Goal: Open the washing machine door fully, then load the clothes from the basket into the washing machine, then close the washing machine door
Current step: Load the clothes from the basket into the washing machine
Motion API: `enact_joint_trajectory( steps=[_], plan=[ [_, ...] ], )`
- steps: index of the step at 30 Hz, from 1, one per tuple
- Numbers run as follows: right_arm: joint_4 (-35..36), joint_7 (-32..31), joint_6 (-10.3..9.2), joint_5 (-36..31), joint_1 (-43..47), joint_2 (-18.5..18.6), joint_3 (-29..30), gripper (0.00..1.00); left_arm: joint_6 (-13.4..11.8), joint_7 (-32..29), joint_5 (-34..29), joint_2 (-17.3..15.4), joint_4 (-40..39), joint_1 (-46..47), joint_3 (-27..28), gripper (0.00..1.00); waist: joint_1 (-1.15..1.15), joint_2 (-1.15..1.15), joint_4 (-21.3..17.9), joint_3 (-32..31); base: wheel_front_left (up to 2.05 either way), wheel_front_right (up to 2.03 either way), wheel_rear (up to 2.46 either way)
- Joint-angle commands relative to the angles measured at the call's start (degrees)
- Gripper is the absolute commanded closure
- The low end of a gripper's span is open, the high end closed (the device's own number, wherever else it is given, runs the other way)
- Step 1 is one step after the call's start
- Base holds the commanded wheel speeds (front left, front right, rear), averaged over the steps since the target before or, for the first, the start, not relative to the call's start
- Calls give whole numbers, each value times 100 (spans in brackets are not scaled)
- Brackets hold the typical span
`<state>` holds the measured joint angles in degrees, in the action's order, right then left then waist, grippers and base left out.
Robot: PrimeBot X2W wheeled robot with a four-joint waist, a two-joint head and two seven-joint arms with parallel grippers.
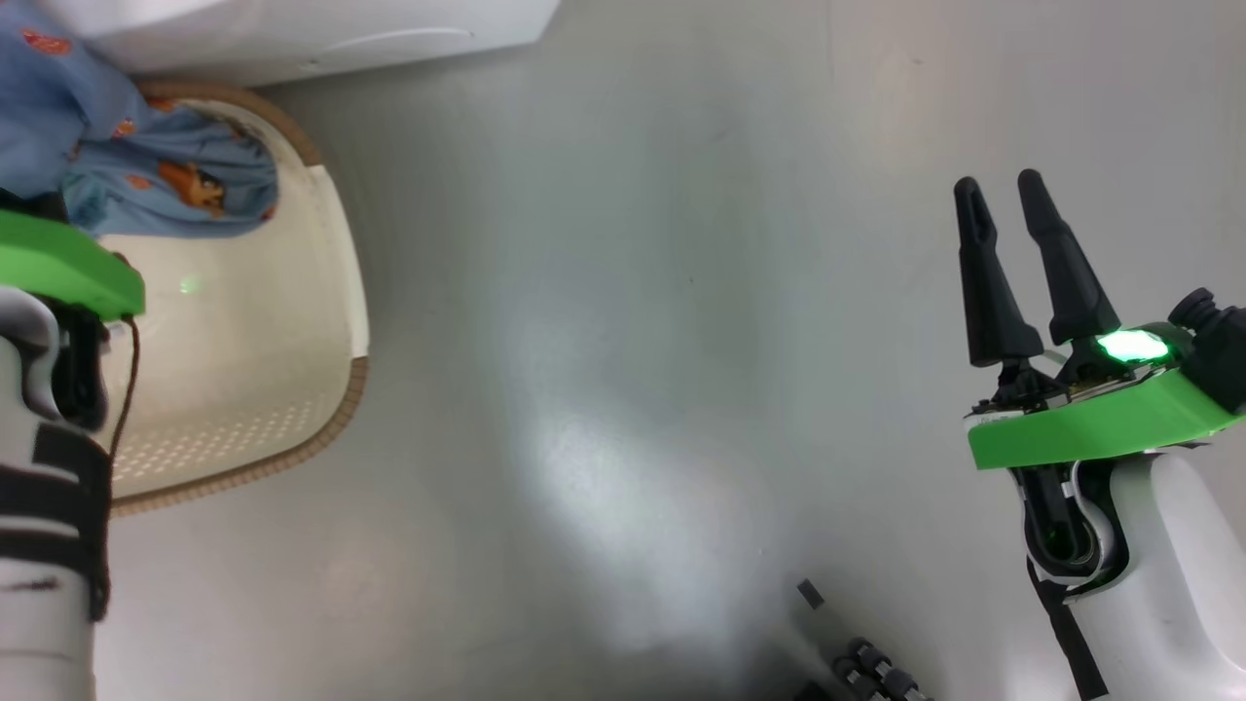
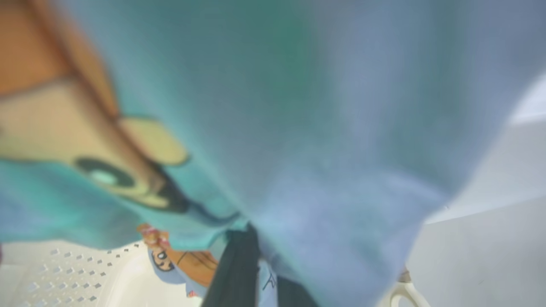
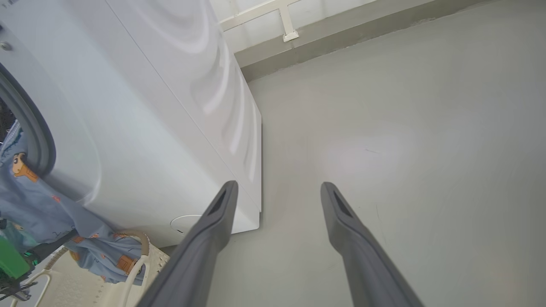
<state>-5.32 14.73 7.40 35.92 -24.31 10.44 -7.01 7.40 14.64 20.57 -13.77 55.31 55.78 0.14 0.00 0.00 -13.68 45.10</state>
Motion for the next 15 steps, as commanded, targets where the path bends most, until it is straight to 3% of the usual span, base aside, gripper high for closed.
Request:
enact_joint_trajectory(
  steps=[1, 9, 15],
  plan=[
    [130, 27, 9, -8, 132, 4, -51, 0, 8, 36, 18, -202, -339, -349, 170, 100, 0, 0, 122, -134, 0, 0, 0],
    [120, 27, 9, -8, 256, -37, 85, 0, 9, 36, -378, 117, -1913, -1143, 742, 100, 0, 0, 386, -429, 0, 0, 0],
    [106, 27, 9, 1, 296, -77, 86, 0, 9, 36, -759, 177, -2889, -1408, 849, 100, 0, 0, 423, -566, 0, 0, 0]
  ],
)
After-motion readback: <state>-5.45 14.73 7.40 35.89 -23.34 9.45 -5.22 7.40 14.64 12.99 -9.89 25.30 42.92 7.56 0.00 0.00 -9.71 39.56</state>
